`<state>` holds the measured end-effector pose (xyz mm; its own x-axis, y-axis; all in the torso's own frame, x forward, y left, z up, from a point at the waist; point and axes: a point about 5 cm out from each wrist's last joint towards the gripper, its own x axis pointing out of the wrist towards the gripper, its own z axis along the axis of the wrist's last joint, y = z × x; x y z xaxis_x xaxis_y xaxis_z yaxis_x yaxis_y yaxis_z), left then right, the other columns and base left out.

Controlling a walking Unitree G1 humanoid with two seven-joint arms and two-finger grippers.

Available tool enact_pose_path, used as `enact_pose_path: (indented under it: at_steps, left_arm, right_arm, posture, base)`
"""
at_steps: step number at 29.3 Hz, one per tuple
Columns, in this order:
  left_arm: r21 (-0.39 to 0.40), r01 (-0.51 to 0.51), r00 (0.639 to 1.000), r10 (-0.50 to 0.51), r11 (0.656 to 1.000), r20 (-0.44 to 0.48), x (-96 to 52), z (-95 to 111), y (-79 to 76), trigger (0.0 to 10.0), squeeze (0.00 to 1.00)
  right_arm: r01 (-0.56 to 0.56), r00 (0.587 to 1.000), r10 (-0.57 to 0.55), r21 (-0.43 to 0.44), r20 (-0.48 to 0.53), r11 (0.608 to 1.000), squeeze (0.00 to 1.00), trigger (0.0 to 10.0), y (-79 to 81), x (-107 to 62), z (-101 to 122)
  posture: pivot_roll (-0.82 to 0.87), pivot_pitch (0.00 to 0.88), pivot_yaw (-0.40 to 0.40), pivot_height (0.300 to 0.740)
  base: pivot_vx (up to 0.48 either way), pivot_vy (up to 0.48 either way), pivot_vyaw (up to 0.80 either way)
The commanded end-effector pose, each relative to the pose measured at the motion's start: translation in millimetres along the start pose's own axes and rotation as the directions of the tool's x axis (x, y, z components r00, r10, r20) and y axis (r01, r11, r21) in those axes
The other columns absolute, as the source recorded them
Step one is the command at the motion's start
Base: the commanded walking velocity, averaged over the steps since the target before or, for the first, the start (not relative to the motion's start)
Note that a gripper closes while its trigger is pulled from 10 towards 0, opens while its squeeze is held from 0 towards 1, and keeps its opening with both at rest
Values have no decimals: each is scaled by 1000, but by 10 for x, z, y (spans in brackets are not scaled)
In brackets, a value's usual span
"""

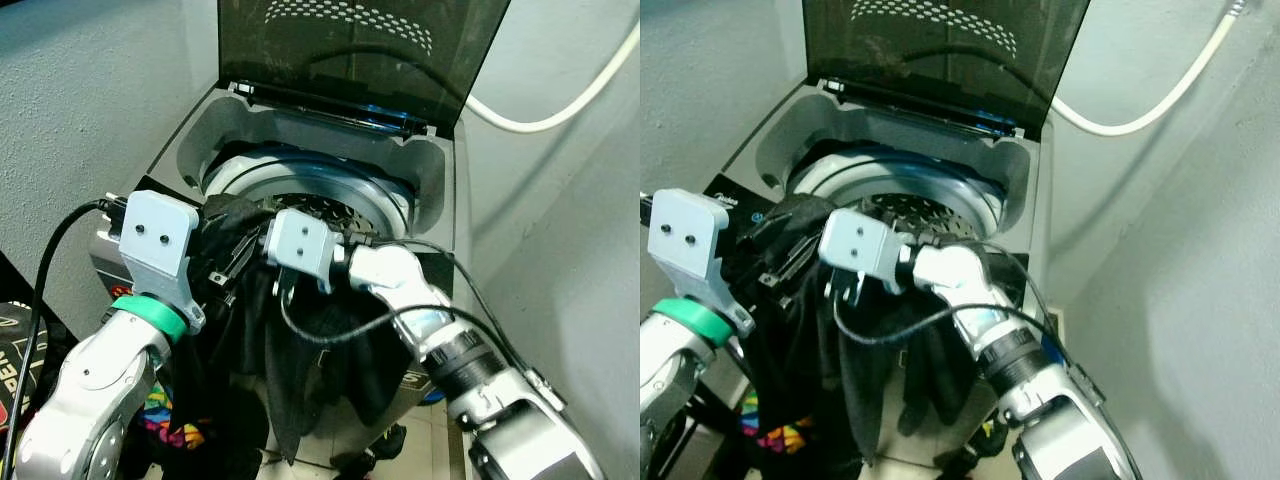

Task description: Clothes washing

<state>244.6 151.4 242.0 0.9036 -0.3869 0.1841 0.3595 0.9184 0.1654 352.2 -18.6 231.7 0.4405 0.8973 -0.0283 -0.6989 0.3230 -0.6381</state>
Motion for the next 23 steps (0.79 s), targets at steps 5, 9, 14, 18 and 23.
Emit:
enact_pose_path:
  at_steps: [5,9,14,18,23]
  left_arm:
    - [-1,17,1000,-17,1000,-6,11,-2,-25,10000,0]
    - [5,25,1000,-25,1000,-8,20,1,-24,10000,0]
    - [11,24,1000,-23,1000,-11,14,3,-12,10000,0]
    - [14,21,1000,-21,1000,-13,11,3,-7,10000,0]
    - [18,21,1000,-21,1000,-11,34,3,5,10000,0]
  right_arm:
    - [239,964,-240,-23,-111,971,0,0,-565,-151,-63]
    - [497,827,-516,-139,-220,856,0,0,-1147,-443,-22]
    - [665,696,-694,-199,-183,719,0,0,-1514,-703,158]
    - [785,604,-793,-114,-81,609,0,0,-1716,-878,345]
    - [898,436,-897,32,73,439,0,0,-1861,-1066,541]
  posture:
    - [75,66,-53,740]
    - [85,70,-50,740]
    - [85,70,-50,740]
    - [85,70,-50,740]
    - [84,71,-41,740]
  base:
    - [0,0,0]
    - [0,0,0]
    - [0,0,0]
    - [0,0,0]
    - [0,0,0]
